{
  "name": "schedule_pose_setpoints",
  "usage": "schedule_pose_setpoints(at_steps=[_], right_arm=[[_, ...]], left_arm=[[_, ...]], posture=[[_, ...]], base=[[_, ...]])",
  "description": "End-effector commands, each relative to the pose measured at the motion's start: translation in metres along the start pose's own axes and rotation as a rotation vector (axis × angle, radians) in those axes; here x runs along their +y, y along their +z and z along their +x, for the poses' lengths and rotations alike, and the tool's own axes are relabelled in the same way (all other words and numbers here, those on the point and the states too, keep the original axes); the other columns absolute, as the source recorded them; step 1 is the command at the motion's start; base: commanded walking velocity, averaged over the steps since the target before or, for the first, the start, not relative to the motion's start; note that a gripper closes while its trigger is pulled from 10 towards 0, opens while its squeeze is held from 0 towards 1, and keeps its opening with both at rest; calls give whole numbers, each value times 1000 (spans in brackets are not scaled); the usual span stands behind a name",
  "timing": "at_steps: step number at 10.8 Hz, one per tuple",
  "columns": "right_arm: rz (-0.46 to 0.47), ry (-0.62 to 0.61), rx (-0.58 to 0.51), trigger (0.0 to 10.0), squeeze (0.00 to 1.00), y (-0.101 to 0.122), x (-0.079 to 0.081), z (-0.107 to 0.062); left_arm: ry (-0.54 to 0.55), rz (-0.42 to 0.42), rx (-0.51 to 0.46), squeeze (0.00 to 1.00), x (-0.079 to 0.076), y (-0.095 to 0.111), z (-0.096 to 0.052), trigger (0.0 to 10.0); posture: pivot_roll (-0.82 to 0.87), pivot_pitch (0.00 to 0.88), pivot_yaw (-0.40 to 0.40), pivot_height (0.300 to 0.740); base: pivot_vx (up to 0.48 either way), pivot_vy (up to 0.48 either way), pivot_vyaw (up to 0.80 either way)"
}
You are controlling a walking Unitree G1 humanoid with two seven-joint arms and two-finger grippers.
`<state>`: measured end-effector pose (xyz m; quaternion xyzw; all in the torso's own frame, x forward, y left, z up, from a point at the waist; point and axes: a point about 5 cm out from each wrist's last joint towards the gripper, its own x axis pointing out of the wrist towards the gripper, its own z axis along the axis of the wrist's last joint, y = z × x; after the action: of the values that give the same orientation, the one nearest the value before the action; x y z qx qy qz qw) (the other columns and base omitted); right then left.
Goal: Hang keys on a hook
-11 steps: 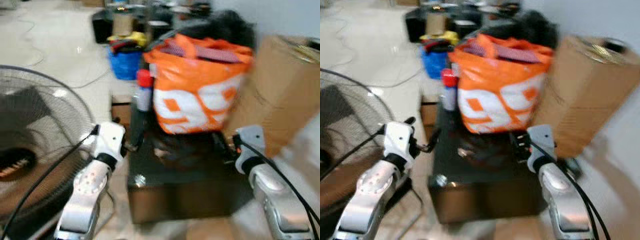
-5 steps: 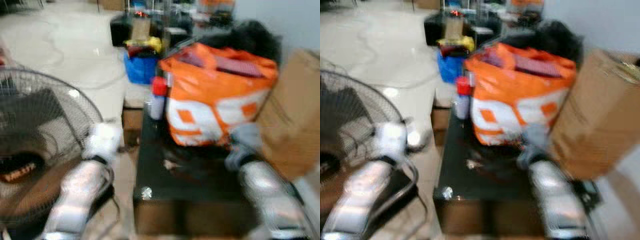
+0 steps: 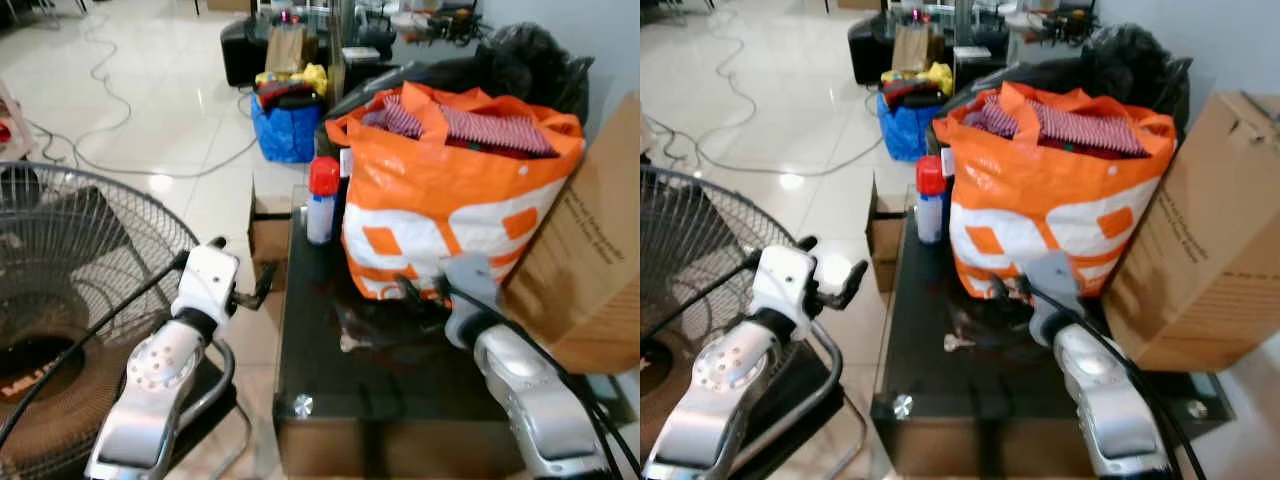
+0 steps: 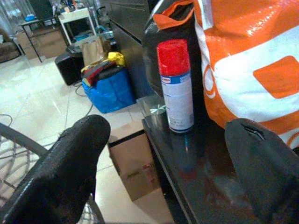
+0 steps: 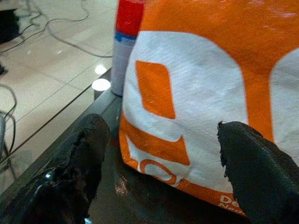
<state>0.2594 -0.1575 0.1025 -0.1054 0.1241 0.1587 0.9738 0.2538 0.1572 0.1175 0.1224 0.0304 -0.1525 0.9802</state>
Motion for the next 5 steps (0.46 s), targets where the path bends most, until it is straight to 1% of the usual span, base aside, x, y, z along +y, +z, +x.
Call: schedule_pose_setpoints(at_steps=[1, 2, 3, 4, 5], right_arm=[[-25, 35, 9, 10000, 0, -1, 1, 2], [-36, 75, 12, 10000, 0, 0, 6, 8], [-23, 112, 26, 10000, 0, -2, 10, 15], [-4, 147, 44, 10000, 780, -4, 15, 20], [5, 176, 84, 10000, 1000, -10, 21, 29]], left_arm=[[-23, 8, 16, 0, -7, -2, -2, 10000], [-25, 7, 21, 0, -9, -4, -3, 10000], [-38, 14, 33, 0, -10, -6, -4, 10000], [-51, 24, 45, 0, -11, -8, -5, 10000], [-74, 33, 59, 0, -12, -10, -7, 10000]], posture=[[11, 0, -26, 740], [10, 0, -33, 740], [10, 0, -39, 740], [13, 0, -45, 740], [14, 0, -47, 740]], base=[[0, 0, 0], [0, 0, 0], [0, 0, 0], [0, 0, 0], [0, 0, 0]])
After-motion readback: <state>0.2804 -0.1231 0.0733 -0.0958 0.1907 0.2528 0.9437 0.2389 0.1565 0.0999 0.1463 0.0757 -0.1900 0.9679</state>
